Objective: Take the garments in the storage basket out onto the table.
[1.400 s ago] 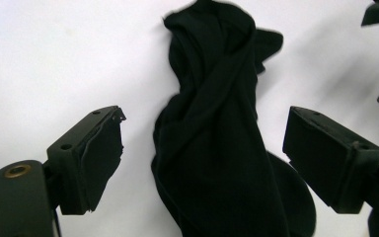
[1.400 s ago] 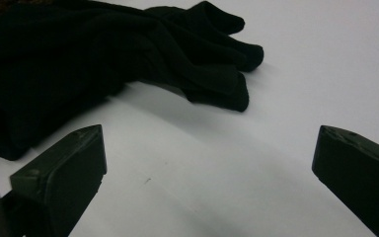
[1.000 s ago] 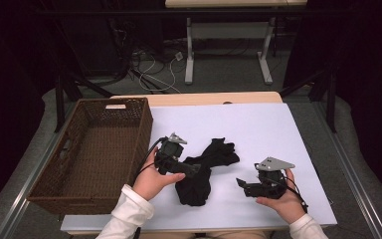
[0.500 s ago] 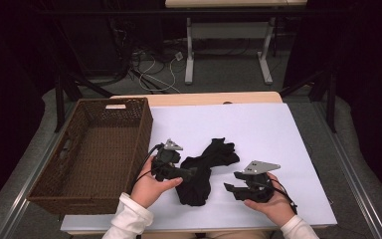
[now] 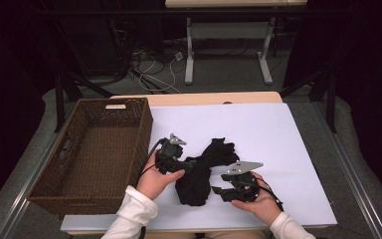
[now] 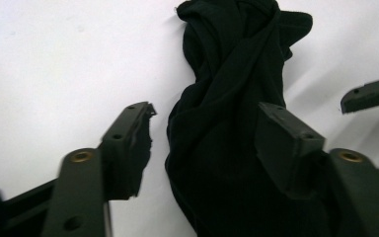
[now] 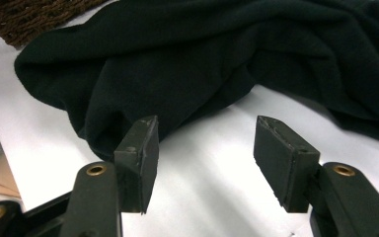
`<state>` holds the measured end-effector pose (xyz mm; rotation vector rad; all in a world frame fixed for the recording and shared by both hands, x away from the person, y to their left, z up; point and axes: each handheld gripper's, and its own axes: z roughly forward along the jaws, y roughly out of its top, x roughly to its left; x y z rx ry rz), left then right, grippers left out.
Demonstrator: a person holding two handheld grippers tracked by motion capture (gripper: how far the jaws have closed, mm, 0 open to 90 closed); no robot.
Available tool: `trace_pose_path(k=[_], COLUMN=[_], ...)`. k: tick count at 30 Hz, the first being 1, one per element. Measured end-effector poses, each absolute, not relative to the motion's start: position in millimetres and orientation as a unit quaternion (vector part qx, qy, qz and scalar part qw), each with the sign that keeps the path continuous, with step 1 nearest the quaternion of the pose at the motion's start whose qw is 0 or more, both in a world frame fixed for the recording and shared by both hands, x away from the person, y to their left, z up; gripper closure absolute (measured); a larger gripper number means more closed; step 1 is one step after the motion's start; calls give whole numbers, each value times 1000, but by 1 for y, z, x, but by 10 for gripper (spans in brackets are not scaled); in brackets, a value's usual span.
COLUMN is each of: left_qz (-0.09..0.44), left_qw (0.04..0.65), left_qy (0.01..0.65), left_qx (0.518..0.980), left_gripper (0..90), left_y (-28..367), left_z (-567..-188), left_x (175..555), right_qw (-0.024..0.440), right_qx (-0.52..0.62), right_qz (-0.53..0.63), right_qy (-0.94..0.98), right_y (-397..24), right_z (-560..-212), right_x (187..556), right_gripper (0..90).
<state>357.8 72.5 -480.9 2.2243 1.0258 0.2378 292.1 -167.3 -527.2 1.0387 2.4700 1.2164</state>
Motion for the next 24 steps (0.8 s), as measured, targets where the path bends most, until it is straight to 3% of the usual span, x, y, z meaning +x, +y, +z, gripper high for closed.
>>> trace_pose_path(k=[15,18,24], left_qz=[57,59,57], left_qw=[297,300,305], left_qy=[365,367,372], left_qx=[880,879,875], left_gripper=[785,825,853], left_y=[57,58,61], left_z=[-486,-485,-477], left_x=[376,376,373], right_qw=[56,48,22], right_qx=[339,338,336], right_qz=[406,400,386], right_qy=[847,850,859], right_y=[-150,-147,-142], right_z=[-535,-538,-541], right_x=[297,297,296], right_gripper=[430,495,745])
